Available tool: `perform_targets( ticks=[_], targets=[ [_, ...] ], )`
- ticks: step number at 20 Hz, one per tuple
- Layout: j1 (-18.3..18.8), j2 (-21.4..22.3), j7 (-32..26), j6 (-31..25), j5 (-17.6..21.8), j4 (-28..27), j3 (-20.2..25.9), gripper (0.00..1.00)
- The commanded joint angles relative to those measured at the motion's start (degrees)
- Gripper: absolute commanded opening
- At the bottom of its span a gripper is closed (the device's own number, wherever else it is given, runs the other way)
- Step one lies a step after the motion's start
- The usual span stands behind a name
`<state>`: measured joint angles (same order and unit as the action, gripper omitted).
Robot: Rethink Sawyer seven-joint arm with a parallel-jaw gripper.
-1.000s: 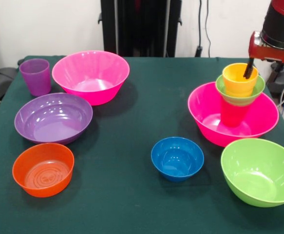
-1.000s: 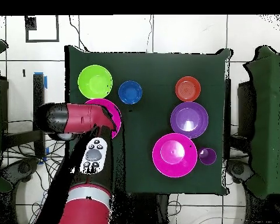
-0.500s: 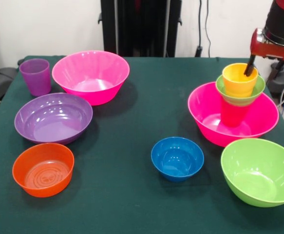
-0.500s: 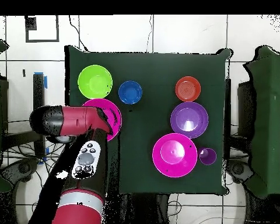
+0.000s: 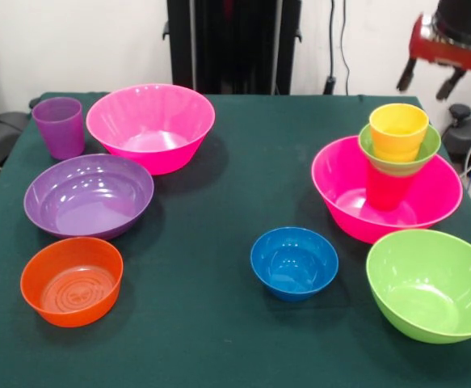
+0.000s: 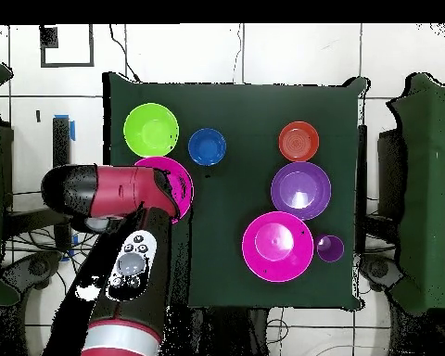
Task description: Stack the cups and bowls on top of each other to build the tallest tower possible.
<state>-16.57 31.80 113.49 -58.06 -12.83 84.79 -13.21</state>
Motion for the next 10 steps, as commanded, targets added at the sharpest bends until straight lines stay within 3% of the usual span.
perform_targets(
  ticks=[1,4,7,10],
  targets=[
    [-0.3,3.5,9.5,-12.3,2.8,-3.8,0.4,1.0],
    [1.0,3.2,8.2,-13.1,2.8,-4.8,0.6,1.0],
    [1.7,5.3,5.2,-11.7,3.3,-1.8,0.4,1.0],
    [2.9,7.3,0.3,-4.0,5.2,4.7,0.0,1.0]
  ],
)
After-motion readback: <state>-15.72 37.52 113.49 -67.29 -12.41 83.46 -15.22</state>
